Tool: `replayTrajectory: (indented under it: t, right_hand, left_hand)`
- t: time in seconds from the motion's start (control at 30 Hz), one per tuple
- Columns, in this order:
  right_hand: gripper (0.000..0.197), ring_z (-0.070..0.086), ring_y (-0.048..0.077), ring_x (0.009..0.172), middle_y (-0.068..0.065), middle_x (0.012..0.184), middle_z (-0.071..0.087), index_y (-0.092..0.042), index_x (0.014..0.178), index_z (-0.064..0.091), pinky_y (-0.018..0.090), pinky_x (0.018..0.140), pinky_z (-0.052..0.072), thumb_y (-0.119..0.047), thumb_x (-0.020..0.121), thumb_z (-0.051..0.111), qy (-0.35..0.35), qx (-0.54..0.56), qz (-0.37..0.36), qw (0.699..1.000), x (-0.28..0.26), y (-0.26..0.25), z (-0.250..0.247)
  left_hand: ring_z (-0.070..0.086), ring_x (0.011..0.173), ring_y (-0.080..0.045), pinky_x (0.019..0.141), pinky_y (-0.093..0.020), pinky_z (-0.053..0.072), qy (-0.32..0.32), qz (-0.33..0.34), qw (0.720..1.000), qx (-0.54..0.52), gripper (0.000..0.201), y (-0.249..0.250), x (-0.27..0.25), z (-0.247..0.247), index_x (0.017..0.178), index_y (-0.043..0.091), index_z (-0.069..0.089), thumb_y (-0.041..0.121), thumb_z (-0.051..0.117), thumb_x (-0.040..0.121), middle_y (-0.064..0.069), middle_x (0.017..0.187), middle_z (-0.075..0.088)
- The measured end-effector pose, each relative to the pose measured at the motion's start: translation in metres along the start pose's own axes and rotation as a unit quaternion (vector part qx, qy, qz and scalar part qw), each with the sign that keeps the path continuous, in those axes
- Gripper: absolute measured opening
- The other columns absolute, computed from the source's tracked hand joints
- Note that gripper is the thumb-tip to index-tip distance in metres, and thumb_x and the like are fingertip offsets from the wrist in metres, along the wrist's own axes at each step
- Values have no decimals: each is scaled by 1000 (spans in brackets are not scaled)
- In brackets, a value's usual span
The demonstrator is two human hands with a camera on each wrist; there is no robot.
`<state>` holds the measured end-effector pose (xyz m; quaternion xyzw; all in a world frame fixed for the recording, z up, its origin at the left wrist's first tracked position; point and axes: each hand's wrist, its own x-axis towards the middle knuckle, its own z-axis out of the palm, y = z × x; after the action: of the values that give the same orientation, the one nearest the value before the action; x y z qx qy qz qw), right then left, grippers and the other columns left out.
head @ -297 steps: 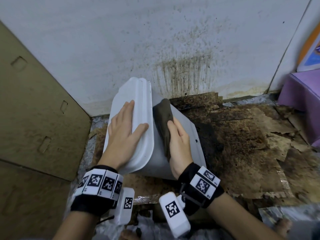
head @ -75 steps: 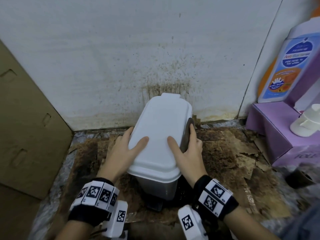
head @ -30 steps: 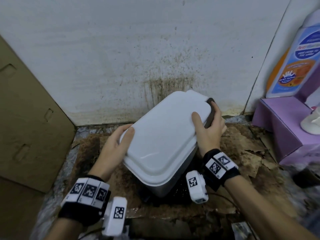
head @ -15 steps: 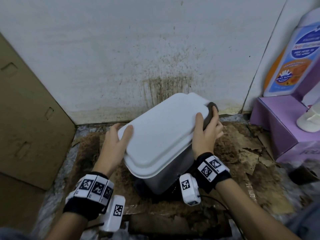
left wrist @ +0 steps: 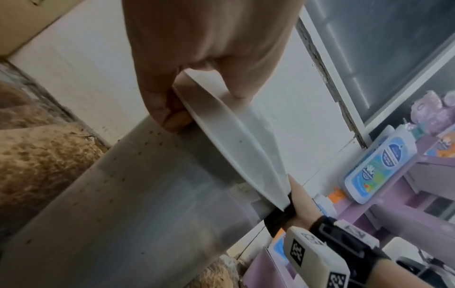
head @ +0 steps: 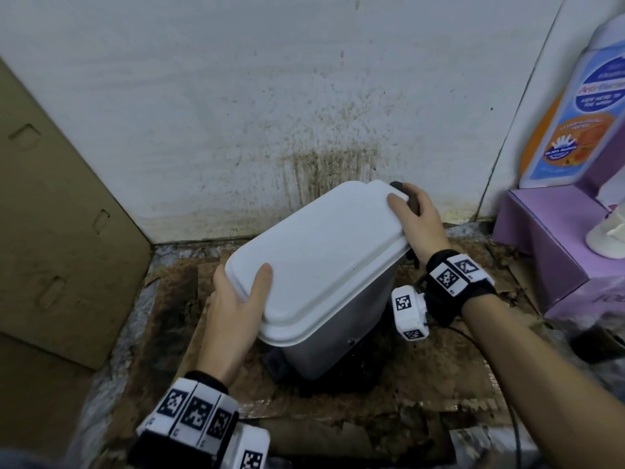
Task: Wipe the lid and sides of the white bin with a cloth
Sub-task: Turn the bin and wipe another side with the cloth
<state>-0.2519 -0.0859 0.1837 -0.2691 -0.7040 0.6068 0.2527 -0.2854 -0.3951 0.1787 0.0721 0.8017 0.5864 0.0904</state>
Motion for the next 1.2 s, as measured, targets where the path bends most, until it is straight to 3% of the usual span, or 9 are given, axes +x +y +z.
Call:
replayTrajectory:
  t: [0.17,0.33,0.43,0.5,0.63,0.73,0.87,1.1,1.2]
  right_hand:
    - [35,57,10,122,-12,133,60,-39,129,60,34,99,51,-39,94,65,32,50,2,998,-9,2,3]
    - [32,57,3,118,-16,131,60,-37,128,59,22,91,50,-35,96,62,113,99,-12,989,-30,5,8]
    - [39,52,9,126,-14,134,57,-41,129,57,34,105,46,-47,90,59,183,93,-9,979,-45,12,12]
    - [49,45,15,132,-9,138,53,-40,134,53,38,109,42,-54,87,55,213,73,-2,974,-57,15,17]
    - [47,37,23,138,-1,139,47,-33,142,48,43,114,34,-42,96,51,239,57,-10,969,-77,17,25]
    - [43,37,20,137,-4,134,47,-31,144,48,37,114,31,-33,101,48,231,66,-20,970,-80,19,25]
    - [40,47,10,131,-12,137,54,-38,138,53,42,114,39,-41,99,45,220,110,3,969,-77,20,20]
    - [37,50,6,130,-12,140,57,-30,139,57,27,108,41,-24,106,42,202,113,-6,973,-81,13,14]
    - [38,50,8,131,-11,141,57,-31,140,56,29,109,42,-26,106,42,204,103,-17,973,-87,8,20]
  left_hand:
    - [60,121,-4,104,-45,52,-18,12,999,-38,76,1,6,-3,141,37,44,74,64,77,22,130,60]
    - [57,125,2,105,-40,50,-54,15,998,-29,64,4,29,-10,142,48,46,72,64,85,25,137,58]
    - [57,94,24,84,-19,47,-72,8,997,-12,26,22,47,-12,120,54,49,54,59,97,39,112,53]
    - [54,97,17,85,-21,45,-76,14,997,15,34,30,61,-13,130,44,47,51,56,99,37,115,49]
    - [45,139,-15,112,-38,40,-59,-2,998,31,72,33,81,-14,159,23,32,54,56,99,11,155,43]
    - [50,124,-12,100,-32,42,-54,0,998,27,64,30,88,-14,156,23,39,49,55,101,13,136,52]
    - [47,141,-21,115,-48,41,-40,-19,998,38,90,22,88,-15,158,28,34,73,62,85,5,159,44]
    - [52,131,-30,111,-55,41,59,87,970,218,75,16,87,-18,149,25,51,71,53,90,-8,146,55]
    - [46,136,-28,116,-51,30,115,172,935,287,48,27,78,-14,138,21,61,47,57,99,-5,145,53]
